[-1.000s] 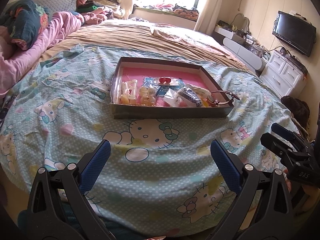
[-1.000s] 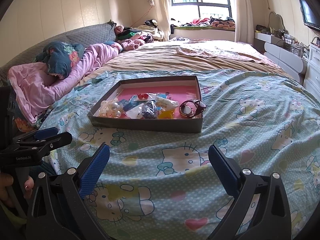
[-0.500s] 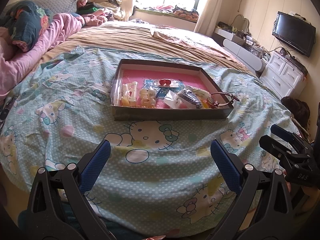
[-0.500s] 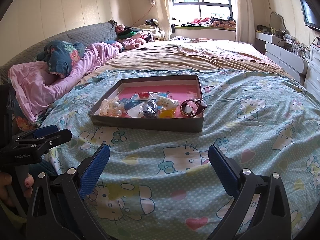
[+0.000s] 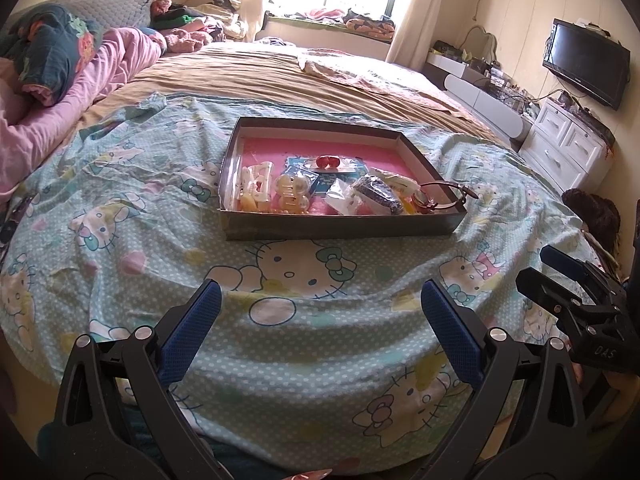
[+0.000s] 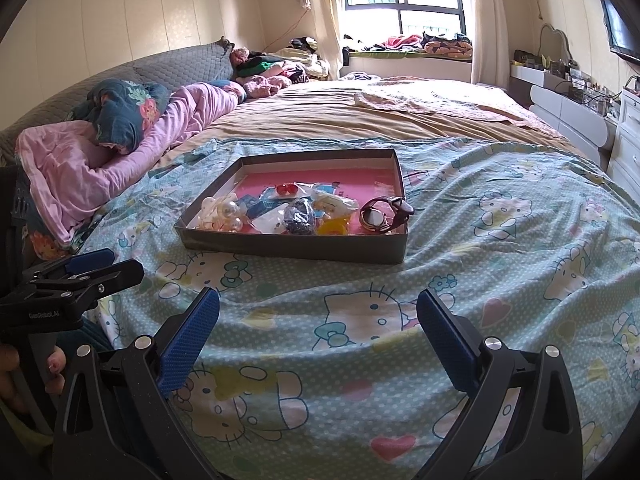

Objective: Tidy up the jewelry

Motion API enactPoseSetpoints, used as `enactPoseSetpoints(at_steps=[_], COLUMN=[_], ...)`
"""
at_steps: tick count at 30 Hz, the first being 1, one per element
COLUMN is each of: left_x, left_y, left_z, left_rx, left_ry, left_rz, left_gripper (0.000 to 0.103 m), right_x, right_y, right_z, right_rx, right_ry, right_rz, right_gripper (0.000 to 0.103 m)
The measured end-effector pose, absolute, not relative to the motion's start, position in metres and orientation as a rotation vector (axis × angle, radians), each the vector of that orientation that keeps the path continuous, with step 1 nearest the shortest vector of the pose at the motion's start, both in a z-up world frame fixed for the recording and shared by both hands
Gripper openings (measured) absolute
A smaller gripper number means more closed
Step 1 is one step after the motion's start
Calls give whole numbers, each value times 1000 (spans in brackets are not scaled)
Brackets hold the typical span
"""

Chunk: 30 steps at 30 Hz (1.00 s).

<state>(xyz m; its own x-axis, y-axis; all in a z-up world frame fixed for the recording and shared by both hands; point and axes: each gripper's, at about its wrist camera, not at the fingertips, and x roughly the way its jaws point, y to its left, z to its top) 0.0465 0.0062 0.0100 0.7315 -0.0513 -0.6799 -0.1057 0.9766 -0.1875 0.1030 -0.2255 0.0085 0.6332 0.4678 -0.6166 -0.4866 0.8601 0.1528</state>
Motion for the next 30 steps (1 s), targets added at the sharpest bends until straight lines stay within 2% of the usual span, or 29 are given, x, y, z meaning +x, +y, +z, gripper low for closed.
enactPoseSetpoints(at_steps=[30], left_x=[64], left_y=[24], left_z=[-4], left_rx=[-279], left_ry=[839], left_rz=[78], left_gripper=[93], right_x=[141], right_y=[-255], right_z=[-2], right_rx=[-4], right_ry=[692], right_rz=[436], right_gripper=[98])
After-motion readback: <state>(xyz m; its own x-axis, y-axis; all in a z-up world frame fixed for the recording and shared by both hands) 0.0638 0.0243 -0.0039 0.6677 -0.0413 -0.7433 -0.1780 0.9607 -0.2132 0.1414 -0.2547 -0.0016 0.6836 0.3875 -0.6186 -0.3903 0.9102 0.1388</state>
